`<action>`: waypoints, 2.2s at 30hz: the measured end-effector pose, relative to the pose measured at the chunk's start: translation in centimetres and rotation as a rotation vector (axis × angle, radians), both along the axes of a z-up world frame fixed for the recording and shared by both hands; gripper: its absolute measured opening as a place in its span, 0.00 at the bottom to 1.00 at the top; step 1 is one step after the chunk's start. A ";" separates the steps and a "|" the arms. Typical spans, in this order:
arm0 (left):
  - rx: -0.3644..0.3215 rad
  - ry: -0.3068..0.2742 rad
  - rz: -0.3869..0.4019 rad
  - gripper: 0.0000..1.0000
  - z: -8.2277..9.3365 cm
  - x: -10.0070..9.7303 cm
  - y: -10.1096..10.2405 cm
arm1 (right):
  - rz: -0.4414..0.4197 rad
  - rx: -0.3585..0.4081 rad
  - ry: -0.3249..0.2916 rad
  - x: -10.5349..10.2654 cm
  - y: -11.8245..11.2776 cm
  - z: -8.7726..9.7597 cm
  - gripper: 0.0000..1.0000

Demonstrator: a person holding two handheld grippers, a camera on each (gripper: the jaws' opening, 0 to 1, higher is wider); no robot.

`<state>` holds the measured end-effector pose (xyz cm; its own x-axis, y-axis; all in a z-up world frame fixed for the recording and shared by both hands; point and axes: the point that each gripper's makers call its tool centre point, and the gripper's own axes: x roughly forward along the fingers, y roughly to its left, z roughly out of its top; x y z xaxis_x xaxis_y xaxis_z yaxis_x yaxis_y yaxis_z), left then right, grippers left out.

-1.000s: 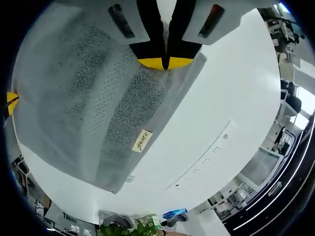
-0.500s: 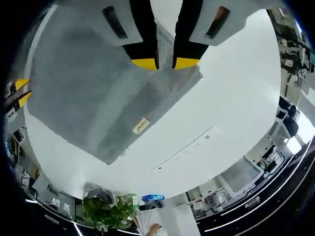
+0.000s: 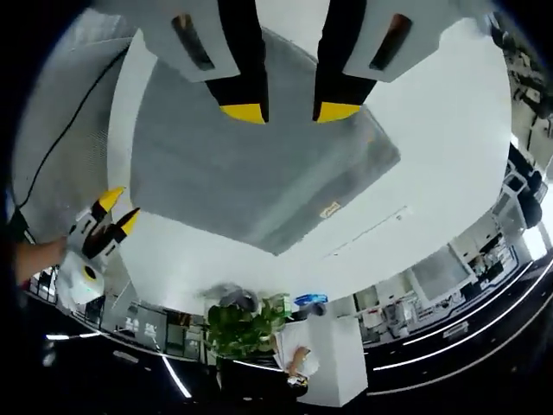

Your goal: Fold the towel on the table until its edges align and the towel forms a compact rectangular stack.

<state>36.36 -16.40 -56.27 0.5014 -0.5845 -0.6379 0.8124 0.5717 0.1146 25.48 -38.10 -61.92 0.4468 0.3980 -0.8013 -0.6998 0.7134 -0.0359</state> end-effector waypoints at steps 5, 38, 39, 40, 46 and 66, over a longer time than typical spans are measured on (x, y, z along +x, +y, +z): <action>-0.010 0.019 -0.061 0.26 -1.2 -4.4 -0.8 | 0.058 -0.086 0.025 -0.7 -0.8 -1.5 0.27; 0.118 0.133 -0.079 0.20 -9.0 -11.8 1.5 | 0.078 -0.179 0.059 -1.0 -3.6 -4.0 0.14; 0.141 0.110 -0.087 0.17 -9.1 -11.6 1.7 | 0.083 -0.200 0.047 -0.8 -3.9 -4.1 0.12; 0.180 0.064 -0.105 0.15 -9.1 -11.3 1.9 | 0.090 -0.215 0.042 -0.8 -4.0 -4.1 0.10; 0.197 0.030 -0.123 0.09 -9.2 -11.2 2.2 | 0.089 -0.253 0.020 -0.7 -4.5 -4.0 0.02; 0.142 0.011 0.043 0.03 -4.7 -8.9 2.7 | -0.226 -0.045 0.034 0.0 -4.3 -0.4 0.00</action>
<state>27.49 -13.65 -60.99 0.5162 -0.4662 -0.7185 0.7894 0.5845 0.1879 25.50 -42.38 -62.28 0.4931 0.2544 -0.8319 -0.5240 0.8502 -0.0506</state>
